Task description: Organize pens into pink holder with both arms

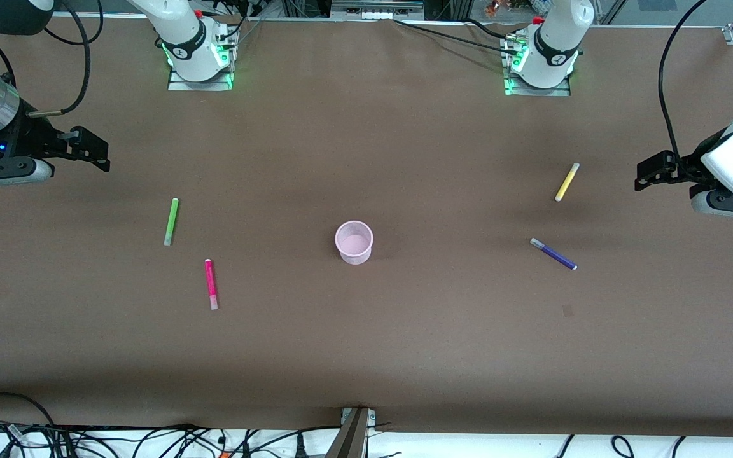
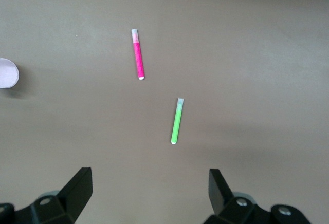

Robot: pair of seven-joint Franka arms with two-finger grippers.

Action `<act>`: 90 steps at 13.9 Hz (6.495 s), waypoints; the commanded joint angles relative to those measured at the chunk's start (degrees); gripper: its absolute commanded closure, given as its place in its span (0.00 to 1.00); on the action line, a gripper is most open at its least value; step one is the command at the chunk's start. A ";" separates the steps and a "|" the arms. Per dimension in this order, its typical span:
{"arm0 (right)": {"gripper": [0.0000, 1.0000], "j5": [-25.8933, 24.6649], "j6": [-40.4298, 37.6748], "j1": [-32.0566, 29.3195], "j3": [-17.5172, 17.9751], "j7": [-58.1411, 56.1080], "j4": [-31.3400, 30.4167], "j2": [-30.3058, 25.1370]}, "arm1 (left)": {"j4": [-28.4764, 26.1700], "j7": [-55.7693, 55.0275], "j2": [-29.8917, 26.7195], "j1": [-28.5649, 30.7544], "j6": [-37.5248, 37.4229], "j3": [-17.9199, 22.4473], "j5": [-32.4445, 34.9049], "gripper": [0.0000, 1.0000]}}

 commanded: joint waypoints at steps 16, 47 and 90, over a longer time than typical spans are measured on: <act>0.00 -2.08 5.55 0.24 1.09 0.29 -4.10 9.58 | -6.05 -43.42 19.55 2.36 19.85 -0.97 -2.99 0.00; 0.48 1.62 41.43 3.32 1.09 1.62 -4.29 38.85 | -20.92 -51.25 22.65 -2.99 47.05 -1.06 -2.90 1.00; 1.00 23.85 -36.97 0.59 -0.23 23.23 31.75 32.61 | 12.30 -136.88 36.96 -48.00 32.71 0.87 44.03 0.16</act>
